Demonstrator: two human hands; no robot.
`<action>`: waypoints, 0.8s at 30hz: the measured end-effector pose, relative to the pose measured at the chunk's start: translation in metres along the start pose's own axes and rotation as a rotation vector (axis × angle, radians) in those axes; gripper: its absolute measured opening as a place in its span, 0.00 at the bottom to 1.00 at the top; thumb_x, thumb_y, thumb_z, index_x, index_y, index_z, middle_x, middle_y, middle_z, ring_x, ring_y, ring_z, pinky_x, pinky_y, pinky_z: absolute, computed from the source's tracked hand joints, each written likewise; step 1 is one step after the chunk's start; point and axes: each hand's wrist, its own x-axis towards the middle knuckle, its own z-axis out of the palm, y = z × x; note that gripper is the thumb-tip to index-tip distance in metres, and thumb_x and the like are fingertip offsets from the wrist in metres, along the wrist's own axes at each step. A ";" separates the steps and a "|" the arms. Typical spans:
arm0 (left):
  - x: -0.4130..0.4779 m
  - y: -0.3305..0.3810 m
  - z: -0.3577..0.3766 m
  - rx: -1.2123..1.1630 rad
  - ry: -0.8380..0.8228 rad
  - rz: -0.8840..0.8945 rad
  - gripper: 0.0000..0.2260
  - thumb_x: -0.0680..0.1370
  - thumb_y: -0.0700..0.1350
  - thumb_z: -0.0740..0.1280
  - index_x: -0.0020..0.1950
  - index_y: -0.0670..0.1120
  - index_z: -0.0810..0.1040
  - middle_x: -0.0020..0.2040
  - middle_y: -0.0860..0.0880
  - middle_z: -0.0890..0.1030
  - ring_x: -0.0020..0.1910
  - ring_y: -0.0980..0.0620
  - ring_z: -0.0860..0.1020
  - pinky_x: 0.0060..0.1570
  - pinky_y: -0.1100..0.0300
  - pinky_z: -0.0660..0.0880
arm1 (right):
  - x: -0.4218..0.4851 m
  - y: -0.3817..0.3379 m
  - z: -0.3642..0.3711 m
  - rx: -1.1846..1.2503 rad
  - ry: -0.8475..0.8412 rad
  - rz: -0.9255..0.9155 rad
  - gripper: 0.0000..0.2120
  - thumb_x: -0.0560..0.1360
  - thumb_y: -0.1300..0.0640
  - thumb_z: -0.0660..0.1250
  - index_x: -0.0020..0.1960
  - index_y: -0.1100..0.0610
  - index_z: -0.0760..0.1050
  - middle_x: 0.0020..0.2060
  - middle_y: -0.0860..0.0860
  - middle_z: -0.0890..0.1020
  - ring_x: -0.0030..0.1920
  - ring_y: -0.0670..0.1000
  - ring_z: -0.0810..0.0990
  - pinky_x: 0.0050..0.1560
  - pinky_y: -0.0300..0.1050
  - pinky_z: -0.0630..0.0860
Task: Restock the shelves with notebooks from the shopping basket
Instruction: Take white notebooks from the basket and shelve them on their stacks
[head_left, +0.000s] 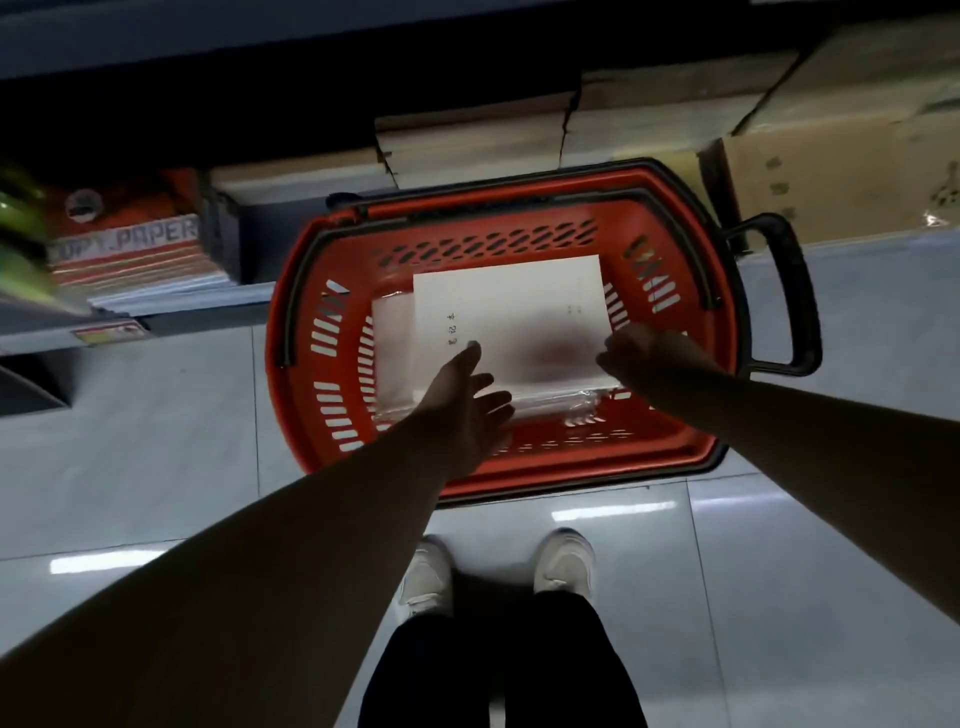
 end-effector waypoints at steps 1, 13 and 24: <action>0.008 -0.004 0.001 -0.010 -0.008 -0.008 0.31 0.80 0.62 0.57 0.76 0.43 0.62 0.74 0.40 0.66 0.73 0.42 0.65 0.70 0.46 0.61 | 0.008 0.004 0.004 -0.121 0.006 -0.048 0.13 0.78 0.52 0.65 0.61 0.55 0.73 0.53 0.50 0.79 0.51 0.49 0.79 0.50 0.43 0.75; 0.055 -0.013 -0.011 -0.193 -0.027 -0.012 0.34 0.80 0.60 0.58 0.77 0.38 0.58 0.74 0.41 0.67 0.74 0.44 0.63 0.72 0.46 0.57 | 0.058 0.013 0.037 -0.445 -0.052 -0.078 0.19 0.78 0.61 0.64 0.69 0.57 0.69 0.64 0.56 0.75 0.63 0.56 0.74 0.63 0.49 0.72; 0.065 -0.022 -0.012 -0.227 0.009 0.004 0.24 0.82 0.55 0.56 0.71 0.39 0.68 0.69 0.43 0.73 0.72 0.44 0.68 0.70 0.45 0.60 | 0.070 0.015 0.037 -0.806 0.039 -0.243 0.12 0.78 0.66 0.57 0.58 0.56 0.72 0.58 0.53 0.76 0.52 0.55 0.77 0.51 0.51 0.78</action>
